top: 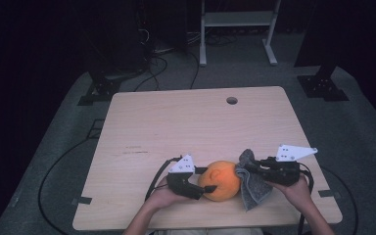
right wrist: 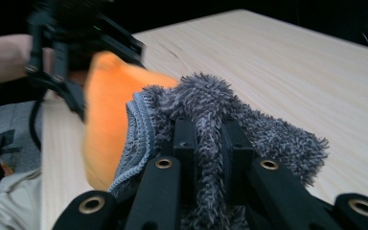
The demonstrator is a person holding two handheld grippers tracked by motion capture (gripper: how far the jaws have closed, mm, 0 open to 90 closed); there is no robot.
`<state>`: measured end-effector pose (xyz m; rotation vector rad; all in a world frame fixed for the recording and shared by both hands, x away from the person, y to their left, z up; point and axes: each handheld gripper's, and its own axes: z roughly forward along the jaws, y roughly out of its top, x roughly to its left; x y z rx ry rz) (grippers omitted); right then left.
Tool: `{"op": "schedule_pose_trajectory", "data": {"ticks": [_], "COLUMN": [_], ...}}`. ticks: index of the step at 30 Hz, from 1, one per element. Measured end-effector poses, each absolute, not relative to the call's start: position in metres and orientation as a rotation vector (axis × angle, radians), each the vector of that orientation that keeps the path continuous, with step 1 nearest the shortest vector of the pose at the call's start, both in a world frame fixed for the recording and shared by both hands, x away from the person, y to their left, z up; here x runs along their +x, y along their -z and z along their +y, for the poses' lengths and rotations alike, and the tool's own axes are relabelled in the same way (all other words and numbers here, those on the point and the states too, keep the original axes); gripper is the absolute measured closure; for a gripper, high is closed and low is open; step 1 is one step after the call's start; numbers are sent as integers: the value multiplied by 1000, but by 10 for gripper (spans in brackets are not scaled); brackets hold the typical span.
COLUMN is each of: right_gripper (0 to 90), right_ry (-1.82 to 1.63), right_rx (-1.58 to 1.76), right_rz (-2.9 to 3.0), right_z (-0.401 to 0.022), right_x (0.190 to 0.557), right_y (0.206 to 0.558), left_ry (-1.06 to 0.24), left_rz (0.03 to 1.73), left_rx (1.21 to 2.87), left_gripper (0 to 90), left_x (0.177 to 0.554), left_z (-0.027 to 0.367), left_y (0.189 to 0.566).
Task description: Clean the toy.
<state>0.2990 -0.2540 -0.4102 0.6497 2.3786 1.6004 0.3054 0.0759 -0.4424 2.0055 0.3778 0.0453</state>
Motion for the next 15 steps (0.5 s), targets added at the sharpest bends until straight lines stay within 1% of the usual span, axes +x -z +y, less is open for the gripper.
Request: {"op": "schedule_pose_trajectory", "data": {"ticks": [3, 8, 9, 12, 13, 15], "right_gripper": [791, 791, 791, 791, 791, 792], "right_ry": [-1572, -1624, -1540, -1492, -1500, -1575], "right_rx": [620, 707, 751, 770, 763, 688], "right_rz": [2404, 2415, 2448, 2473, 2460, 2399], "right_z": [-244, -251, -256, -257, -258, -253], "right_x": [300, 304, 303, 301, 299, 292], "right_y": [413, 427, 437, 441, 440, 424], "left_ry": [-43, -21, -5, 12, 15, 12], "left_rz": [387, 397, 412, 429, 433, 438], "left_rx": [2004, 2013, 2005, 1994, 1988, 1985], "left_gripper": [319, 328, 334, 339, 343, 348], "left_x": [307, 310, 312, 314, 315, 315], "left_z": [79, 82, 86, 88, 88, 85], "left_y": [443, 442, 442, 442, 443, 443]}}
